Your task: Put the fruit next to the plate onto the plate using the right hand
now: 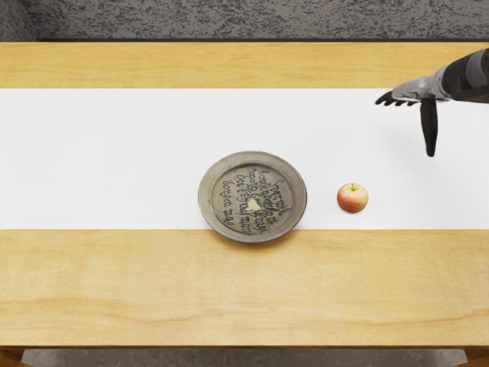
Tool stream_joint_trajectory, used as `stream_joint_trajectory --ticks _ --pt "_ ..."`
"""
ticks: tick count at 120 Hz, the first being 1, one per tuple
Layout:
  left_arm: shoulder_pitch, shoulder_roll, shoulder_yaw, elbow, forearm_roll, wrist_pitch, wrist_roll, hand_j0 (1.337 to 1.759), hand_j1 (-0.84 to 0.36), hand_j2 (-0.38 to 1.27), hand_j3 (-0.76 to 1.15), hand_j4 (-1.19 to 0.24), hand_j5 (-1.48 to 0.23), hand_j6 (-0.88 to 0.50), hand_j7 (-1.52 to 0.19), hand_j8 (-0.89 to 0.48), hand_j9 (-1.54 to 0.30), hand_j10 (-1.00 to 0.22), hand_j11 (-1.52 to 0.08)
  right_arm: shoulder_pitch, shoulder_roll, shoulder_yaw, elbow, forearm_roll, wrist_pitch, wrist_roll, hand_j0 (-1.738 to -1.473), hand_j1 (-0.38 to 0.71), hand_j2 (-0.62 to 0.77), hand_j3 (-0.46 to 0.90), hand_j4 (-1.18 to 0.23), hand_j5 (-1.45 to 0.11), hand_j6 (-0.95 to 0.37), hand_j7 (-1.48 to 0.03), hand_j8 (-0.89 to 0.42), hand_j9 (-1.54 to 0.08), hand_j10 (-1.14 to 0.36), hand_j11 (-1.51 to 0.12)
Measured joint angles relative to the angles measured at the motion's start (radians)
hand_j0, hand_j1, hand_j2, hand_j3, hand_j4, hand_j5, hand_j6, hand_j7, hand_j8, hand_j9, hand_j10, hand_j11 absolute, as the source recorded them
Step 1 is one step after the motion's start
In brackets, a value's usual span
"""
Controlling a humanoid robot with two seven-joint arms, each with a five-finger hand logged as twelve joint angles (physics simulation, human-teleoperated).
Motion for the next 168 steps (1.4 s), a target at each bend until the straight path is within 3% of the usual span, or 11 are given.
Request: stream_joint_trajectory --ticks 54,74,86,94,102,116,142,168 --pt "0.0 0.0 0.0 0.0 0.0 0.0 0.0 1.658 0.35 0.0 0.0 0.0 0.0 0.0 0.0 0.0 0.0 0.0 0.0 -0.001 -0.006 0.017 -0.003 0.0 0.0 -0.001 -1.658 -0.32 0.0 0.0 -0.02 -0.03 -0.02 -0.03 -0.02 -0.03 -0.02 -0.03" --pt "0.0 0.0 0.0 0.0 0.0 0.0 0.0 1.658 0.35 0.0 0.0 0.0 0.0 0.0 0.0 0.0 0.0 0.0 0.0 -0.044 -0.032 0.137 0.003 0.006 0.0 -0.107 -1.658 -0.32 0.0 0.0 -0.02 -0.03 -0.03 -0.03 -0.02 -0.03 -0.02 -0.03" --pt "0.0 0.0 0.0 0.0 0.0 0.0 0.0 1.658 0.35 0.0 0.0 0.0 0.0 0.0 0.0 0.0 0.0 0.0 0.0 -0.058 -0.114 0.261 0.137 0.014 0.0 -0.141 -1.658 -0.32 0.0 0.0 -0.02 -0.03 -0.03 -0.03 -0.02 -0.03 -0.02 -0.03" --pt "0.0 0.0 0.0 0.0 0.0 0.0 0.0 1.658 0.35 0.0 0.0 0.0 0.0 0.0 0.0 0.0 0.0 0.0 0.0 -0.032 -0.225 0.323 0.298 0.015 0.0 -0.16 -1.658 -0.32 0.0 0.0 -0.03 -0.03 -0.03 -0.03 -0.03 -0.03 -0.02 -0.03" --pt "0.0 0.0 0.0 0.0 0.0 0.0 0.0 1.658 0.35 0.0 0.0 0.0 0.0 0.0 0.0 0.0 0.0 0.0 0.0 -0.001 -0.314 0.362 0.466 0.016 0.0 -0.23 -1.658 -0.32 0.0 0.0 -0.03 -0.03 -0.03 -0.03 -0.03 -0.03 -0.02 -0.03" --pt "0.0 0.0 0.0 0.0 0.0 0.0 0.0 1.658 0.35 0.0 0.0 0.0 0.0 0.0 0.0 0.0 0.0 0.0 0.0 0.034 -0.404 0.42 0.648 0.014 0.0 -0.365 -1.658 -0.32 0.0 0.0 -0.02 -0.03 -0.03 -0.03 -0.02 -0.03 -0.02 -0.03" --pt "0.0 0.0 0.0 0.0 0.0 0.0 0.0 1.658 0.35 0.0 0.0 0.0 0.0 0.0 0.0 0.0 0.0 0.0 0.0 0.067 -0.435 0.506 0.848 -0.02 -0.162 -0.644 -1.658 -0.32 0.0 0.0 -0.03 -0.03 -0.03 -0.03 -0.03 -0.03 -0.02 -0.03" --pt "0.0 0.0 0.0 0.0 0.0 0.0 0.0 1.658 0.35 0.0 0.0 0.0 0.0 0.0 0.0 0.0 0.0 0.0 0.0 0.072 -0.416 0.567 1.053 -0.032 -0.427 -0.774 -1.658 -0.32 0.0 0.0 -0.03 -0.03 -0.03 -0.03 -0.03 -0.03 -0.03 -0.03"
